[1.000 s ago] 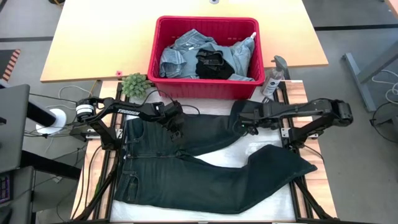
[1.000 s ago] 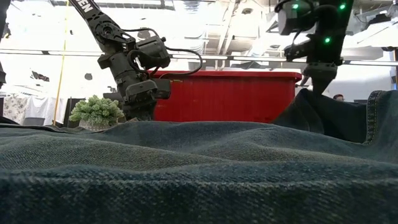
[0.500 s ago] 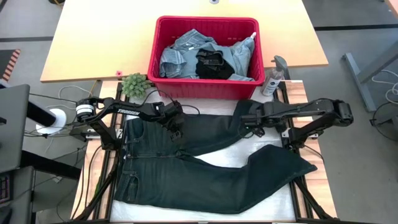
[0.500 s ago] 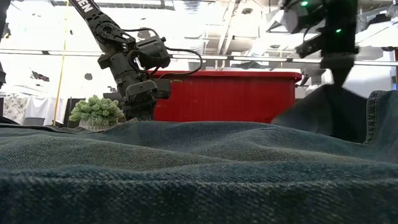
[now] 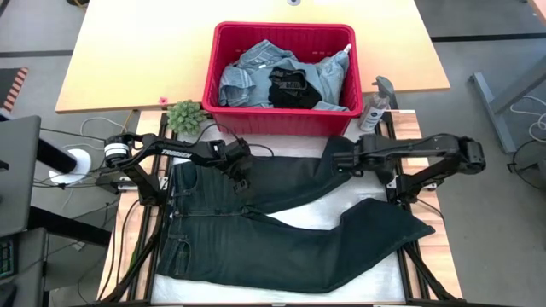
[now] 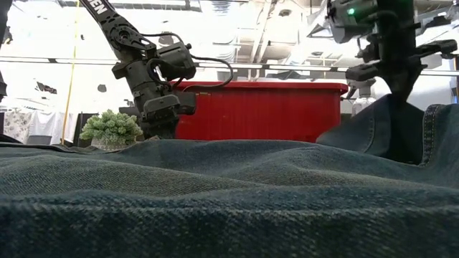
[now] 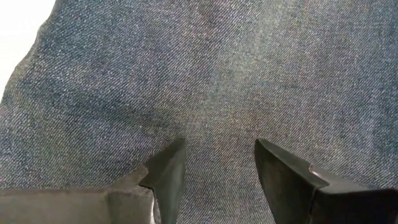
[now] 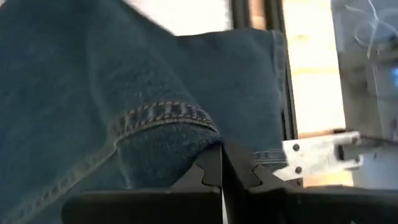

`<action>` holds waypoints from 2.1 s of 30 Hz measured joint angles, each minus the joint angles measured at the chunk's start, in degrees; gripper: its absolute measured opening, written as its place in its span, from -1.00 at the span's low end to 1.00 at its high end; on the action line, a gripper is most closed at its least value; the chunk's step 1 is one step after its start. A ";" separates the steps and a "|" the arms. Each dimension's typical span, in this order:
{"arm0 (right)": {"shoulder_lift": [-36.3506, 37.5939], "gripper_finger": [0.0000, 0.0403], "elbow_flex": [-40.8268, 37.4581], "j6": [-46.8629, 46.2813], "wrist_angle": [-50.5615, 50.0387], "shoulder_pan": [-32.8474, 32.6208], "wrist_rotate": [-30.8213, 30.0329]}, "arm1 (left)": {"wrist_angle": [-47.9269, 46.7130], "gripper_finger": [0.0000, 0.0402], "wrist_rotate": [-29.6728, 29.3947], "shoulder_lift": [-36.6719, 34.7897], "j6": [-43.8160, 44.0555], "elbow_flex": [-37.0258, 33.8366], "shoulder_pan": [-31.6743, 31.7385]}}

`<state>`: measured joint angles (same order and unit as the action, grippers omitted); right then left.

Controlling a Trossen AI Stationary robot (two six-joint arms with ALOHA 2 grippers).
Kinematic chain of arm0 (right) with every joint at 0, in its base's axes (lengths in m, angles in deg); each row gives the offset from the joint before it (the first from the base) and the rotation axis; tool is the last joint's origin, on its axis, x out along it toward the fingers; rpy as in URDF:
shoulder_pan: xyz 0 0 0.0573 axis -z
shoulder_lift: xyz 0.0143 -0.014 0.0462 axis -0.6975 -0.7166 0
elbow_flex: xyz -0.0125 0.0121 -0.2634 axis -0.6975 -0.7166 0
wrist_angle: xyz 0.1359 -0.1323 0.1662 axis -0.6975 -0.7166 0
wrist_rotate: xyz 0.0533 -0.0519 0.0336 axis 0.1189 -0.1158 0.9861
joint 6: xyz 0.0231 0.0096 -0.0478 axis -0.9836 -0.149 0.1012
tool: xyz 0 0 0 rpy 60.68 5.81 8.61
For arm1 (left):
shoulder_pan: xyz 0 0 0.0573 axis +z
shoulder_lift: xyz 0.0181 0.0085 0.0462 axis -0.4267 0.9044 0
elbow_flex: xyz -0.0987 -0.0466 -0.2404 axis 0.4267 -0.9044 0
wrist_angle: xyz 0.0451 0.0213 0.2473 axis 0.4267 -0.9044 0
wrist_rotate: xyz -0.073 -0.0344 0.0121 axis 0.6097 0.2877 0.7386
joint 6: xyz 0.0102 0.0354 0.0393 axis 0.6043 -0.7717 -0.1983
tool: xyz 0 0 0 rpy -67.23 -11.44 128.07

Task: Fold Laundry from Bin
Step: Fold the black pants

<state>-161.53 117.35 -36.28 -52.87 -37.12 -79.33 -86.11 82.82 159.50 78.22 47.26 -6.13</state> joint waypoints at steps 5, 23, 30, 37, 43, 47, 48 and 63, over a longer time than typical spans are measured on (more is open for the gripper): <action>-0.02 -0.91 -4.97 -12.68 -0.11 2.75 -1.20 | -0.26 -0.09 -0.12 0.00 0.08 0.00 0.00; 0.00 -0.35 -10.21 -13.91 0.44 3.40 -3.55 | -21.81 -0.09 5.80 -6.49 -6.89 8.31 9.98; 0.00 -0.20 -10.21 -12.30 0.55 -0.04 -5.98 | -24.25 -0.09 -0.58 -7.19 -9.06 8.02 17.80; 0.00 -0.15 -10.21 -11.94 0.54 -2.34 -6.73 | -29.39 -0.05 -9.04 -6.62 -14.09 7.93 17.45; 0.00 -0.15 -10.21 -9.34 0.57 -3.27 -7.76 | -29.02 0.03 -11.74 -6.62 -19.49 7.93 16.11; 0.00 -0.15 -10.21 -7.68 0.56 -3.27 -7.77 | -31.49 0.16 -8.86 -6.62 -21.40 7.70 15.96; 0.00 -0.15 -10.21 -7.67 0.55 -3.26 -7.79 | -31.35 0.20 -9.07 -6.62 -21.56 7.31 15.70; 0.00 -0.15 -10.19 -1.76 0.41 -3.23 -9.02 | -27.84 0.41 -16.97 -8.37 -19.06 -1.25 13.83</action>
<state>-161.53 107.16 -38.05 -52.46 -40.35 -88.35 -113.95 65.85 151.13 59.15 46.01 7.70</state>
